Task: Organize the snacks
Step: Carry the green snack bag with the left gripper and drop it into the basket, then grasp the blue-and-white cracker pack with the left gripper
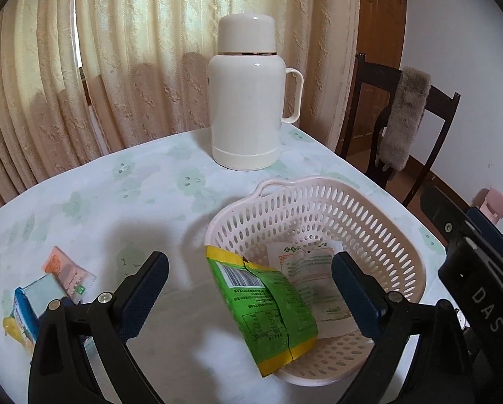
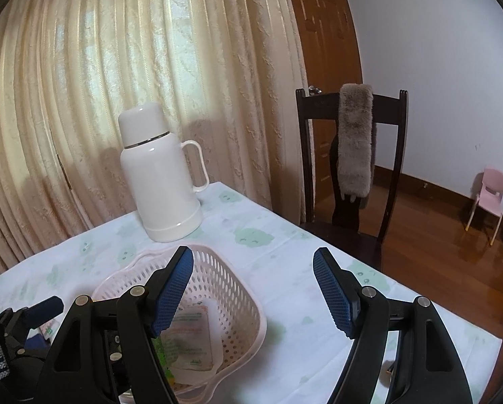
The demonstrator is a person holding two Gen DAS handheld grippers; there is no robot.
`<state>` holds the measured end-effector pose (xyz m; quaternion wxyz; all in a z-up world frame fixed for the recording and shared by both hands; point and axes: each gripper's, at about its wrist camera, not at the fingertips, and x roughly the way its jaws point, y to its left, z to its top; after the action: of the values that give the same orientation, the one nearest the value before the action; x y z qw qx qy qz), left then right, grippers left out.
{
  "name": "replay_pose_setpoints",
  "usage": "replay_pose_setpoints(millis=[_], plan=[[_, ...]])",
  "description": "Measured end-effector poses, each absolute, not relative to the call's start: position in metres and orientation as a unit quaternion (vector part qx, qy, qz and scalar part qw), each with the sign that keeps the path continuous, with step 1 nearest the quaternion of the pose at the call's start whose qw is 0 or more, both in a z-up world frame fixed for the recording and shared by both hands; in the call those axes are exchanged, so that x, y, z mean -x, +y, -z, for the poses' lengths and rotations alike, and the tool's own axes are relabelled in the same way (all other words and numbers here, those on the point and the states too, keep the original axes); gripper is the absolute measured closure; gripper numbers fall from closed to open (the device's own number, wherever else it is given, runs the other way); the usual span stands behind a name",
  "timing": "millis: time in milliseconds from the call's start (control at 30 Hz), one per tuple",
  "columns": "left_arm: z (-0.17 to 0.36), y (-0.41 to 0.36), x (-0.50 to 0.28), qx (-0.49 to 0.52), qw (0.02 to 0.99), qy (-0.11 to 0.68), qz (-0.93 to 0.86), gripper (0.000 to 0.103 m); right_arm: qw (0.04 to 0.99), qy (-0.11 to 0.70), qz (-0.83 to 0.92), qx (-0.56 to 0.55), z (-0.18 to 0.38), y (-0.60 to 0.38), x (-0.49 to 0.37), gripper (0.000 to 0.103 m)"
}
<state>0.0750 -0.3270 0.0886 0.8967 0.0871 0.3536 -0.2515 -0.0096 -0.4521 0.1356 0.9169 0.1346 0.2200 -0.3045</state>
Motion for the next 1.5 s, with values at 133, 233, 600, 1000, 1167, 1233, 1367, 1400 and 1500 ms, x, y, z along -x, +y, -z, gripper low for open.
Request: replay_pose_setpoints(millis=[133, 233, 600, 1000, 1167, 1233, 1367, 1400, 1500], plan=[[-0.090, -0.326, -0.071, -0.095, 0.899, 0.349, 0.248, 0.007, 0.917, 0.219, 0.305, -0.134, -0.136, -0.452, 0.010, 0.029], [-0.091, -0.324, -0.069, -0.097, 0.901, 0.345, 0.245, 0.007, 0.918, 0.220, 0.304, -0.133, -0.136, -0.451, 0.009, 0.029], [-0.095, -0.303, -0.060, -0.103, 0.912, 0.333, 0.217, 0.007, 0.925, 0.218, 0.286, -0.122, -0.138, -0.446, 0.005, 0.029], [-0.100, -0.261, -0.051, -0.108, 0.927, 0.322, 0.161, 0.007, 0.953, 0.205, 0.198, -0.105, -0.135, -0.419, 0.001, 0.028], [-0.100, -0.240, -0.049, -0.095, 0.929, 0.330, 0.141, 0.007, 0.960, 0.205, 0.167, -0.091, -0.132, -0.406, -0.002, 0.028], [-0.100, -0.232, -0.048, -0.091, 0.930, 0.331, 0.133, 0.007, 0.962, 0.207, 0.153, -0.088, -0.129, -0.402, -0.002, 0.028], [-0.101, -0.217, -0.046, -0.086, 0.932, 0.331, 0.120, 0.007, 0.964, 0.215, 0.129, -0.087, -0.124, -0.396, -0.005, 0.028], [-0.101, -0.213, -0.044, -0.086, 0.933, 0.330, 0.116, 0.007, 0.964, 0.218, 0.123, -0.085, -0.122, -0.393, -0.006, 0.028], [-0.101, -0.206, -0.043, -0.085, 0.934, 0.329, 0.108, 0.007, 0.965, 0.221, 0.117, -0.075, -0.120, -0.387, -0.007, 0.028]])
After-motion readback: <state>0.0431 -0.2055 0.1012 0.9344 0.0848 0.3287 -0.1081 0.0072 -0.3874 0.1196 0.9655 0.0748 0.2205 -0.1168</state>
